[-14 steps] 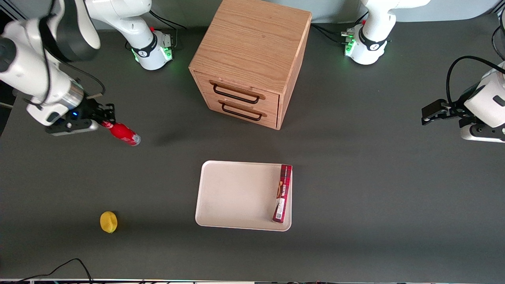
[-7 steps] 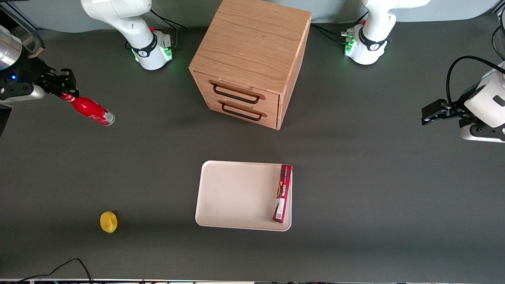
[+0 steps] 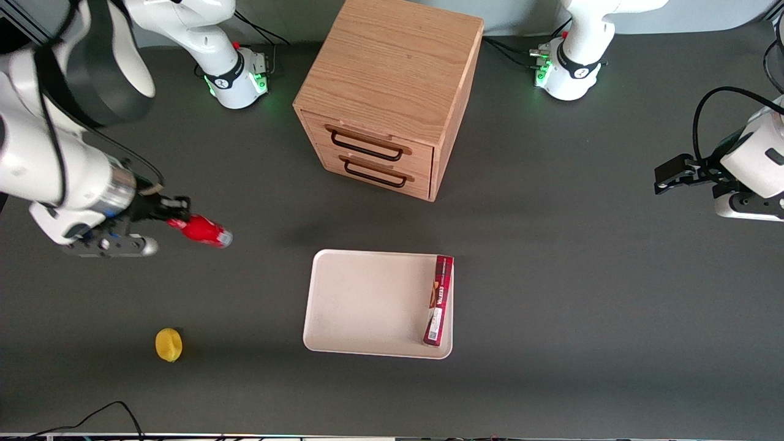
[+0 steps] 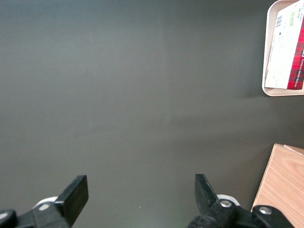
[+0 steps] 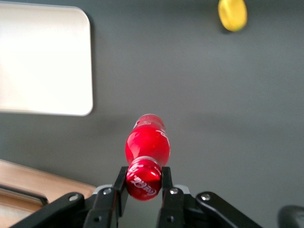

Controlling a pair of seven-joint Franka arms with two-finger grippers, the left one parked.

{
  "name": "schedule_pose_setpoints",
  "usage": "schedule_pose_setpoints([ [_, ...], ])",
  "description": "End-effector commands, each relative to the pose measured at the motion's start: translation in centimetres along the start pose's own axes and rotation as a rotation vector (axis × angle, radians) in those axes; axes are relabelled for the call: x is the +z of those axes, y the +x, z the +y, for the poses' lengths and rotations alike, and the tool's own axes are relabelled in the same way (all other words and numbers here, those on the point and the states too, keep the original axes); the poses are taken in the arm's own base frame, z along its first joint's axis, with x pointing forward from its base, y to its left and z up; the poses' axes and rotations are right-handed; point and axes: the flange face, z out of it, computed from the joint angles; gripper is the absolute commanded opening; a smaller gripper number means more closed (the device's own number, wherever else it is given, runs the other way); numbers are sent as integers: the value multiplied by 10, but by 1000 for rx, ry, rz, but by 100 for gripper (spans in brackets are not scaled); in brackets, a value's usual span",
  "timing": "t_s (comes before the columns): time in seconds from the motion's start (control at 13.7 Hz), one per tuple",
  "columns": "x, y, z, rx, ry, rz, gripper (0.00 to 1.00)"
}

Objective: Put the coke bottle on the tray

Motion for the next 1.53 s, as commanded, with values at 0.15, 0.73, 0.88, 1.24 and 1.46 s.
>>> schedule_pose_setpoints([
  [0.15,22,54,-68,162,49,98,0],
  [0.73,105,88,-141,246,86,210,0],
  [0.88,122,95,-145,250,90,228,0],
  [1.24,152,101,-168,260,91,287,0],
  [1.46,165,105,-170,265,96,296,0],
])
